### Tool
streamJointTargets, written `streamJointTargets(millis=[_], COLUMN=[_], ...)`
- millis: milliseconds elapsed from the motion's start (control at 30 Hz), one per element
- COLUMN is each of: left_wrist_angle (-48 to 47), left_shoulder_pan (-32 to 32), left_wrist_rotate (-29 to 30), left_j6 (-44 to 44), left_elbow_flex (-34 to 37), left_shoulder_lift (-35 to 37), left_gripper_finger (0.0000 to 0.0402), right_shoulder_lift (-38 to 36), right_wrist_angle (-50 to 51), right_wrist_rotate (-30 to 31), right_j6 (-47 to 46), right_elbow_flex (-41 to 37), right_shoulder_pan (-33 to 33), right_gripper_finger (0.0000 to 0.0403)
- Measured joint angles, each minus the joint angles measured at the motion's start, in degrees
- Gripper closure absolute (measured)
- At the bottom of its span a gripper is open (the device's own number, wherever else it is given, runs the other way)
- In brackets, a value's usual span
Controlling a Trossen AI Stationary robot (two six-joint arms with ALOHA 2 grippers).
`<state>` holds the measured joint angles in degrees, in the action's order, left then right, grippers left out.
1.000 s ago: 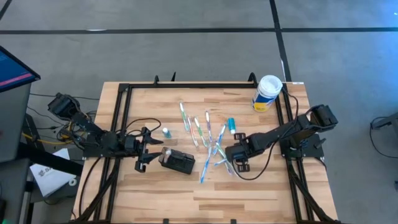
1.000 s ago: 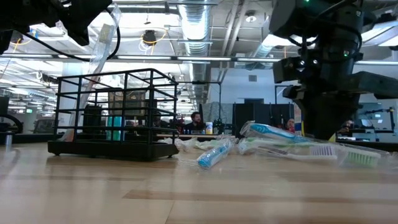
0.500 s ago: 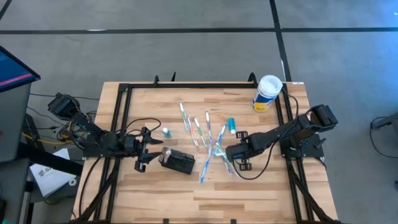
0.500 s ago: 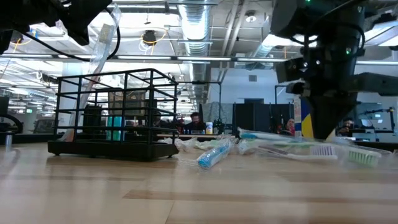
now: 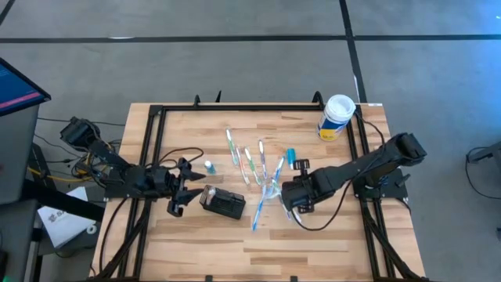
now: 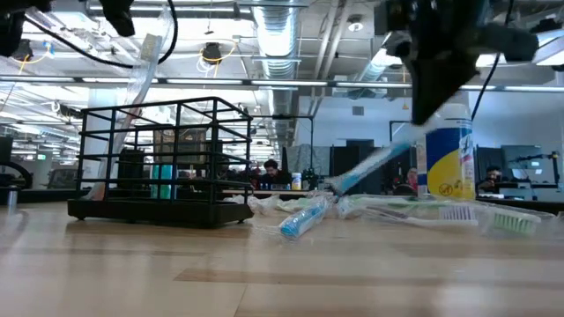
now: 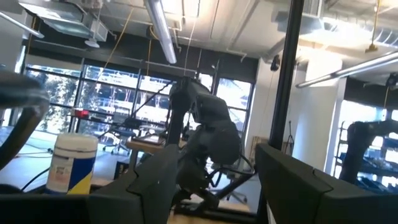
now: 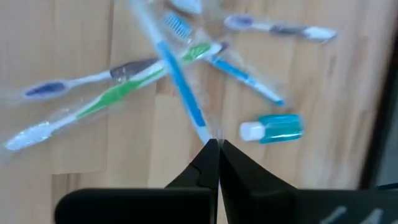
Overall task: Pick & Place toothbrushing station
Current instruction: Put the bottom right blue toothbrush into the wire organizer
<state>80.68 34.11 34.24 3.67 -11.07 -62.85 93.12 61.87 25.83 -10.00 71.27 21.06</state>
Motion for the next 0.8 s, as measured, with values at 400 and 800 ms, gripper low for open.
streamJointTargets(millis=[400, 800], left_wrist_angle=[-2.96, -14.33], left_shoulder_pan=[-0.59, -7.23], left_wrist_rotate=[-0.04, -3.40], left_j6=[1.23, -1.03], left_elbow_flex=[-6.32, -12.87], left_shoulder_lift=[0.02, 0.02], left_gripper_finger=[0.0192, 0.0192], right_shoulder_lift=[0.00, 0.00], right_wrist_angle=[4.16, 3.53], right_wrist_rotate=[7.12, 14.01], right_j6=[3.61, 9.79], right_elbow_flex=[9.73, 18.22], right_shoulder_pan=[1.42, 1.42], right_gripper_finger=[0.0403, 0.0403])
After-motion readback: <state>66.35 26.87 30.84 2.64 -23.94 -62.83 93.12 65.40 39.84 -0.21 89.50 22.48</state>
